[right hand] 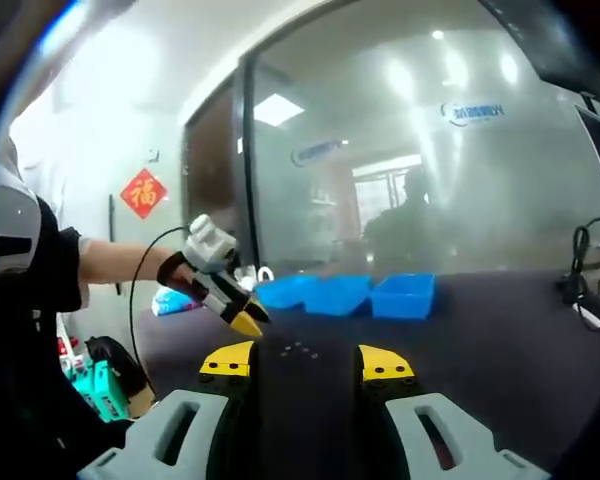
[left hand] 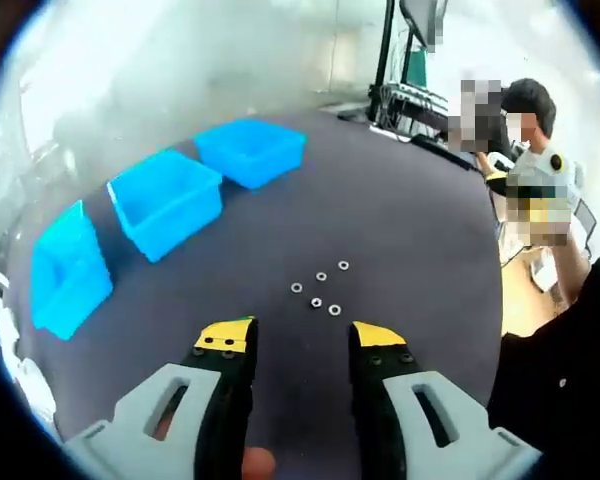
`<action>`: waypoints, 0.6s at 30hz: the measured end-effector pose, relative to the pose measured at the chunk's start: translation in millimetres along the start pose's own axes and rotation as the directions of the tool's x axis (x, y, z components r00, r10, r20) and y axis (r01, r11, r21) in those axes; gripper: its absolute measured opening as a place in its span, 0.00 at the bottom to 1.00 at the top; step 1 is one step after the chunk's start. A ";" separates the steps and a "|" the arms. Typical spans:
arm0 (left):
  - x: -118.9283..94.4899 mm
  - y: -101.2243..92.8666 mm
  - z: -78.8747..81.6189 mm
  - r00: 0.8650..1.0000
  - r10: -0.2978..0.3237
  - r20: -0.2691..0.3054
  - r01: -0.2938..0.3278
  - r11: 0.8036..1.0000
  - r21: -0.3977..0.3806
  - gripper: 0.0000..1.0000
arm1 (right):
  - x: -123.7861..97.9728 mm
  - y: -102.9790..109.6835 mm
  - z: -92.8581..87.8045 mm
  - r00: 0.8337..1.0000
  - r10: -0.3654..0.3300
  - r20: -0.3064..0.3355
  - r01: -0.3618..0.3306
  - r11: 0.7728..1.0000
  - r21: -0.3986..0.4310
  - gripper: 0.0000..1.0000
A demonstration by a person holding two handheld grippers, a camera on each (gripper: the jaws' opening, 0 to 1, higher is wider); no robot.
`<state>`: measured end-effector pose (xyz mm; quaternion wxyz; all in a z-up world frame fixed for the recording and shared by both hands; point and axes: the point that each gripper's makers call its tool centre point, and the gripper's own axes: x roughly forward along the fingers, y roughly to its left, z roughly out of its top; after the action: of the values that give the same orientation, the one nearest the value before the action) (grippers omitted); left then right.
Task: Sort the screws, nuts, and washers into the corresponding bins
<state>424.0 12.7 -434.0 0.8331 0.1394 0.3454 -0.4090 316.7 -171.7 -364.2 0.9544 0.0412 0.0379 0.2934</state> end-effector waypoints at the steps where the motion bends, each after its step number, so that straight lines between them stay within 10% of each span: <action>1: 2.4 -0.5 -0.8 1.000 -0.004 -0.010 0.004 1.000 -0.004 0.35 | -0.4 -0.7 0.1 1.000 -0.002 0.001 0.002 1.000 0.001 0.34; 18: 31.0 -1.8 0.6 0.993 -0.022 -0.114 0.023 1.000 0.004 0.32 | 0.2 -4.7 -2.8 1.000 -0.010 0.002 0.010 1.000 0.016 0.34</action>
<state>436.1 -6.9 -454.8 0.8070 0.1609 0.3927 -0.4107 319.3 -175.3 -367.5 0.9555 0.0491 0.0394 0.2881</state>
